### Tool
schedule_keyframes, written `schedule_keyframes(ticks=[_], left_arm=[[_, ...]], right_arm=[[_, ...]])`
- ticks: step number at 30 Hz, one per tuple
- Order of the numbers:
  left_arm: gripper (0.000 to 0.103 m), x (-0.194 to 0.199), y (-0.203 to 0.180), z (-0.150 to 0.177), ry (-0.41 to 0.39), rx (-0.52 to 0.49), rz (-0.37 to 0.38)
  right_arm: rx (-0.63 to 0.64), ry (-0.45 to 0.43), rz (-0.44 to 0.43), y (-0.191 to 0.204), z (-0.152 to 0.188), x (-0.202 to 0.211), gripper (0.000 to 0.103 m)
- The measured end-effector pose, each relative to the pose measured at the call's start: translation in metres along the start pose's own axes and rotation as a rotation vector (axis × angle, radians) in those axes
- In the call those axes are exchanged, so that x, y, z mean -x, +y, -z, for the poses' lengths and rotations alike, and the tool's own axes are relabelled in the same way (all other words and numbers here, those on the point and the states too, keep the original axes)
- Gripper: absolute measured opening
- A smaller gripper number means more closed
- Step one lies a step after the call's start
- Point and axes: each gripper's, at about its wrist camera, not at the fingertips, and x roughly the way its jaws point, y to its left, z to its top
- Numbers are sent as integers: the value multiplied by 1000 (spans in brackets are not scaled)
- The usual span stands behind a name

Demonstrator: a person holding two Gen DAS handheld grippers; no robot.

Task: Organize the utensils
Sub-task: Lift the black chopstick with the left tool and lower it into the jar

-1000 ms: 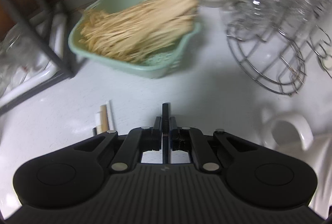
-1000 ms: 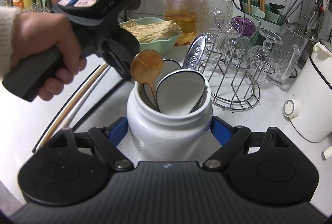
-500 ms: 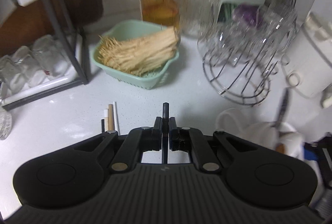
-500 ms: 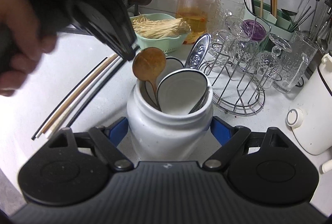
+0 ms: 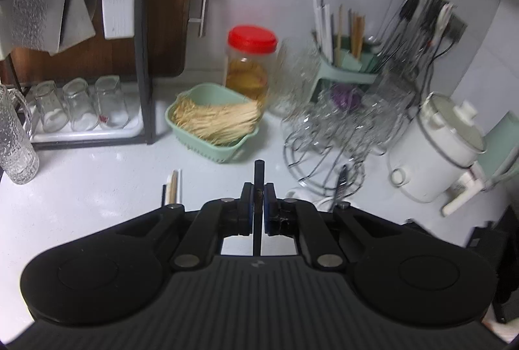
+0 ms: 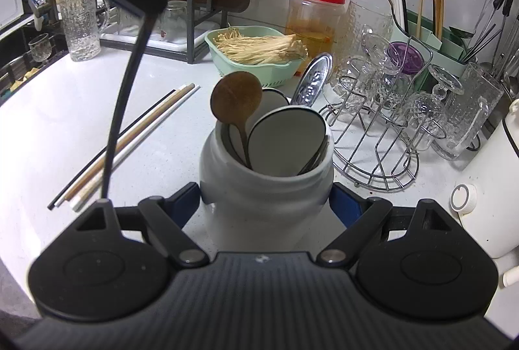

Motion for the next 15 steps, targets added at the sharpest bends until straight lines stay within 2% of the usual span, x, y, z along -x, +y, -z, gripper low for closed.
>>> schedule_keyframes(ticks=[4,15], left_arm=[[7,14,-12,2,-26,-44,78],[6,38,-30,-8,-67,-110,125]], right_arm=[[7,-1,-7,-1,-1,-1,89],[9,-16,-10,0,1,0,89]])
